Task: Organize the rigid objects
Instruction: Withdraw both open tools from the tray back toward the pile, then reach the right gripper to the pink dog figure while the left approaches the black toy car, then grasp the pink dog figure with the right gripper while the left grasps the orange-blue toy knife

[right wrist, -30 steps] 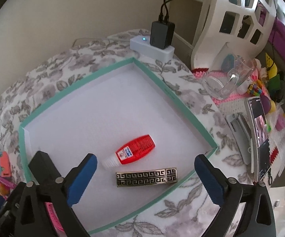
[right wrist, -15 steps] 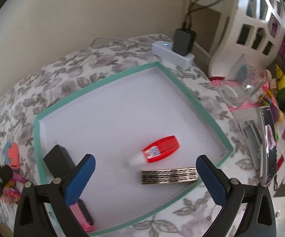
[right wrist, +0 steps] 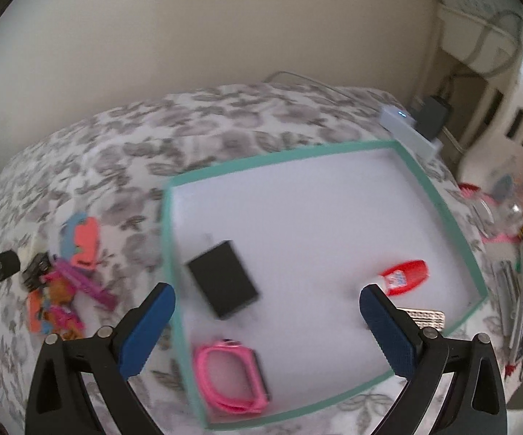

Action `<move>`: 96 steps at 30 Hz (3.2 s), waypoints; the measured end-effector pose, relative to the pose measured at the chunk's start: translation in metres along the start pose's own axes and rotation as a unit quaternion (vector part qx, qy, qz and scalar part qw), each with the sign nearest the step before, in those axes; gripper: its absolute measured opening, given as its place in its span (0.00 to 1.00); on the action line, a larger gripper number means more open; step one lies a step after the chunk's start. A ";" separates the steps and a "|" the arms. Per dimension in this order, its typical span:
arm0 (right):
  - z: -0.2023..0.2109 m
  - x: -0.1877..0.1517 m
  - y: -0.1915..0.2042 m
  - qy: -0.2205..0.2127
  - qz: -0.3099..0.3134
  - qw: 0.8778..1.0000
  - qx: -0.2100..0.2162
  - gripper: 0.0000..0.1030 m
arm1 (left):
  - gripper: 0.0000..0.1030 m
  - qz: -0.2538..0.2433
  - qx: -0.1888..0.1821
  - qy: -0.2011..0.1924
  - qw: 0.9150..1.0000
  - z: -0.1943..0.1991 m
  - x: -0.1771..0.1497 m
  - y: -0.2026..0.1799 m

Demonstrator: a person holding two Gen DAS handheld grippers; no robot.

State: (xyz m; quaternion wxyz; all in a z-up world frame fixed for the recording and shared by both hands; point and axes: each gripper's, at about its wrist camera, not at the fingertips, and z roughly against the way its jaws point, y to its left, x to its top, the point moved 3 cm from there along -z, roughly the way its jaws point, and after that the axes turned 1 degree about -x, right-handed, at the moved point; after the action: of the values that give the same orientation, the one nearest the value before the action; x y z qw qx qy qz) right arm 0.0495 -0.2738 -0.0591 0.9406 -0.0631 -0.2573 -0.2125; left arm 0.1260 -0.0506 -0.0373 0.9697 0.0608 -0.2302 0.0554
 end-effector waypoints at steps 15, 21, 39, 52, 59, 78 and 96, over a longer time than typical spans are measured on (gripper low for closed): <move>0.005 0.000 0.063 -0.013 0.066 0.997 0.038 1.00 | 0.97 0.007 0.049 0.014 0.999 -0.029 0.011 0.077; 0.001 -0.002 0.093 -0.007 0.087 0.994 0.071 1.00 | 0.97 0.055 0.030 0.039 0.997 -0.045 0.007 0.099; -0.023 -0.032 0.171 0.050 0.157 0.973 0.159 0.92 | 0.97 0.054 -0.020 0.085 0.995 -0.071 -0.002 0.081; -0.042 -0.036 0.197 0.073 0.156 0.964 0.201 0.64 | 0.97 0.065 -0.035 0.099 0.992 -0.080 -0.002 0.082; -0.042 -0.037 0.193 0.084 0.149 0.963 0.210 0.52 | 0.97 0.058 -0.048 0.103 0.992 -0.080 -0.003 0.075; -0.057 -0.030 0.118 0.127 0.057 0.974 0.176 0.51 | 0.97 -0.023 -0.045 0.121 0.991 -0.101 -0.017 0.022; -0.050 -0.036 0.105 0.131 0.049 0.975 0.172 0.51 | 0.57 -0.030 -0.057 0.116 0.991 -0.093 -0.027 0.001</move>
State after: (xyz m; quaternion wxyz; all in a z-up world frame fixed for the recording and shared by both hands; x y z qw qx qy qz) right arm 0.0897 -0.1773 -0.1216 0.9721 0.1156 -0.1616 -0.1248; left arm 0.1426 -0.0387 -0.1324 0.9929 0.0056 -0.1175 0.0196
